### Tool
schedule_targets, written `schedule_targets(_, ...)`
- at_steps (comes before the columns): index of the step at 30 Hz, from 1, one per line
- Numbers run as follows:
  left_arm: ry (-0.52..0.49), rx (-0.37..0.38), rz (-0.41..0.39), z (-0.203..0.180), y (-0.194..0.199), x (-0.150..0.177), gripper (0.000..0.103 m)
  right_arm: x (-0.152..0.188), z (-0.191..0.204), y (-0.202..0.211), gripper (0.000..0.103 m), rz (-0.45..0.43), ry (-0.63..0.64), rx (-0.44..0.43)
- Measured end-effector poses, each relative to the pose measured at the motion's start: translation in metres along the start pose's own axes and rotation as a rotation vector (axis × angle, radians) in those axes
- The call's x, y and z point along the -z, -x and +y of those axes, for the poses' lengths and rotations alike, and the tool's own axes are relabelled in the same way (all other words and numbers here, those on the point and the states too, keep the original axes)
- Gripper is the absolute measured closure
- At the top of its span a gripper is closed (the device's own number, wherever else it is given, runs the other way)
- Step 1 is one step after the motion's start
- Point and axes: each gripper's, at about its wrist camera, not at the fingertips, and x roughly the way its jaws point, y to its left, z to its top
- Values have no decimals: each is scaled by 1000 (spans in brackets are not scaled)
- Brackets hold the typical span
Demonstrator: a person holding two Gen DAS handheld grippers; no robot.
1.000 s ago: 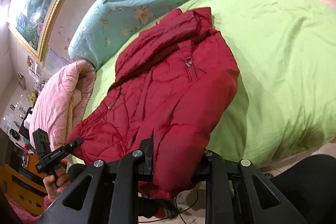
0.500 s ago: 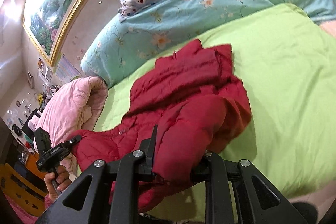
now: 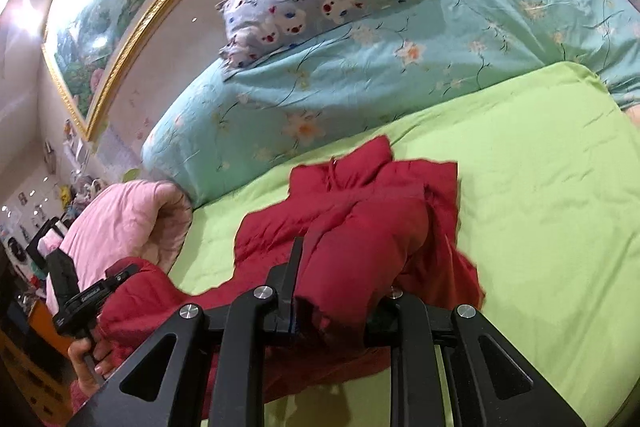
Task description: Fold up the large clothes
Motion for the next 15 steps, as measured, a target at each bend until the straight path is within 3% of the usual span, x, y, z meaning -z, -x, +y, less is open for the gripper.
schedule_targets(15, 6, -50, 19, 7, -68, -40, 87, -51, -16, -70, 84, -8, -3, 46)
